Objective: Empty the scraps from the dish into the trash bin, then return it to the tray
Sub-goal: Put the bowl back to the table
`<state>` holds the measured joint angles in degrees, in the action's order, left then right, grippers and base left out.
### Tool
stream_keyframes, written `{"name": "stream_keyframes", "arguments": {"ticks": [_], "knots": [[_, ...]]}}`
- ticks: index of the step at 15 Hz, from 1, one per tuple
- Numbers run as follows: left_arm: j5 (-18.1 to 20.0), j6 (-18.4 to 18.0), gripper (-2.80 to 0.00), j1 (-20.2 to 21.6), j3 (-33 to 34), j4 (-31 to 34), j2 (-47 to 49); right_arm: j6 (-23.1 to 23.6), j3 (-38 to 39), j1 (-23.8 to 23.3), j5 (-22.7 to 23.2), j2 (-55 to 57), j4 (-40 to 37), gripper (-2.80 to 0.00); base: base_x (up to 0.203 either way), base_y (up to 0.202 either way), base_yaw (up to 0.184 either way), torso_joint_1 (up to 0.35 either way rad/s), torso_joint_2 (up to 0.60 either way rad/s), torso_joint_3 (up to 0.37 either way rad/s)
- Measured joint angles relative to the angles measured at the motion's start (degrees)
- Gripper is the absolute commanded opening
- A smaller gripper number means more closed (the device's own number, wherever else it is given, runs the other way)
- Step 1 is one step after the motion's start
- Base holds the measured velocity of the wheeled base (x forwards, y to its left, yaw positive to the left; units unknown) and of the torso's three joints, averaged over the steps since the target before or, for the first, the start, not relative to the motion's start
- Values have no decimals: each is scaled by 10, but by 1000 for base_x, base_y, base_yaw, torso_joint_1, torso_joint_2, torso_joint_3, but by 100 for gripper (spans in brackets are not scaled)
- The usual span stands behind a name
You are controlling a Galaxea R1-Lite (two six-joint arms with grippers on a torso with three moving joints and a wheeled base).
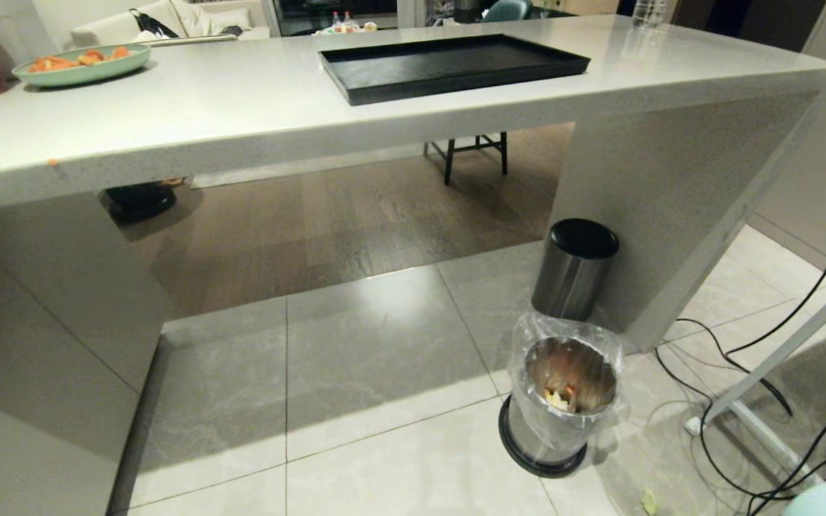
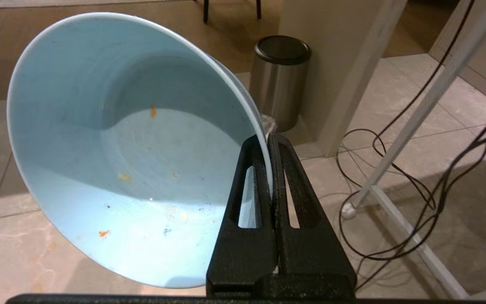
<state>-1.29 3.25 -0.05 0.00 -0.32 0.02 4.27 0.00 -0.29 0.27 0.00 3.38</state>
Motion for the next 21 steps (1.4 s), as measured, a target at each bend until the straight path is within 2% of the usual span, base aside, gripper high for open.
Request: {"name": "stream_keyframes", "arguments": {"ticks": [2, 21], "knots": [[0, 0, -280, 0, 0, 0, 0, 0, 0, 0, 0, 0, 0, -280, 0, 111, 2, 3, 4, -1], [0, -1, -280, 0, 0, 0, 0, -4, 0, 0, 0, 0, 0, -280, 0, 0, 0, 0, 0, 0]]}}
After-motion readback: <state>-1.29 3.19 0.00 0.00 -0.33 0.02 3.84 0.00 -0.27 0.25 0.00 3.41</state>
